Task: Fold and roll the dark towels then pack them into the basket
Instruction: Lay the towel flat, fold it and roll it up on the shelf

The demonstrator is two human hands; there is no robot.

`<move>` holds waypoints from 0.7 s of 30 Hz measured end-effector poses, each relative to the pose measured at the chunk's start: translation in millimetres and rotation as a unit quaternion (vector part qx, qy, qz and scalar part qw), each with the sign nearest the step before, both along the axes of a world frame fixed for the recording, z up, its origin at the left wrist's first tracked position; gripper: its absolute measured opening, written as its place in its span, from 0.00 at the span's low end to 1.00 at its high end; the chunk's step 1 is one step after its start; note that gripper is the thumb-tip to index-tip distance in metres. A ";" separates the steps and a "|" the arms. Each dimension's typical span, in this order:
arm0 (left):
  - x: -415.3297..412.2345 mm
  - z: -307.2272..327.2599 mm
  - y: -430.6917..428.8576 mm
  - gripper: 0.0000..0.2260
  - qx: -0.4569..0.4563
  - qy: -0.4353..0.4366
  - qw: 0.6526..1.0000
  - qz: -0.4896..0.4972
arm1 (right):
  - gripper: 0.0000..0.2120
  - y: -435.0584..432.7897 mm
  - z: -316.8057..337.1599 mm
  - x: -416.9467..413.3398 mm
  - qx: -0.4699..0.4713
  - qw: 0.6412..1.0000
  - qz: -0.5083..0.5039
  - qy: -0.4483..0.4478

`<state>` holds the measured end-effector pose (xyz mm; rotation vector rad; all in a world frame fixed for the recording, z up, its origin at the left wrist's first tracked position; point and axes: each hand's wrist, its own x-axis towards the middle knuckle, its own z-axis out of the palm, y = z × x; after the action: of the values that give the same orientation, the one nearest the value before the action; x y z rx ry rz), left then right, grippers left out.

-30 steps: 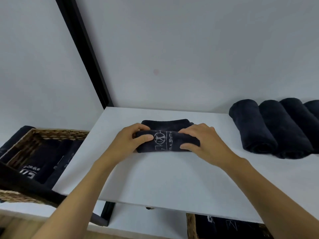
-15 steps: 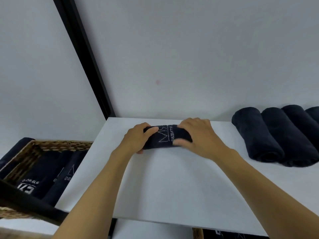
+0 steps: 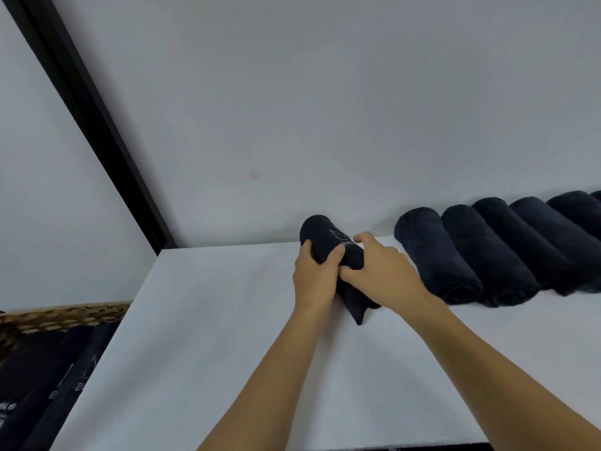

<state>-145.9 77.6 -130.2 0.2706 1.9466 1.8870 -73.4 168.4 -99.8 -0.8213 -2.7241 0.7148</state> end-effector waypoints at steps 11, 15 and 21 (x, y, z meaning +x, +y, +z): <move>38.8 6.7 87.8 0.29 -0.055 0.049 0.992 -0.099 | 0.14 47.4 -10.1 36.7 0.300 0.948 -0.092 -0.046; 31.8 -5.5 84.5 0.24 -0.156 0.142 0.969 -0.127 | 0.12 45.3 -22.6 33.5 0.365 0.926 -0.095 0.022; 21.7 -7.5 74.2 0.14 -0.262 0.245 0.919 -0.167 | 0.12 36.2 -26.8 27.8 0.363 0.927 -0.091 -0.008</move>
<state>-124.2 151.8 -137.8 0.9080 2.4436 1.0903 -45.6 204.7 -126.5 -0.8513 -2.5553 -0.3393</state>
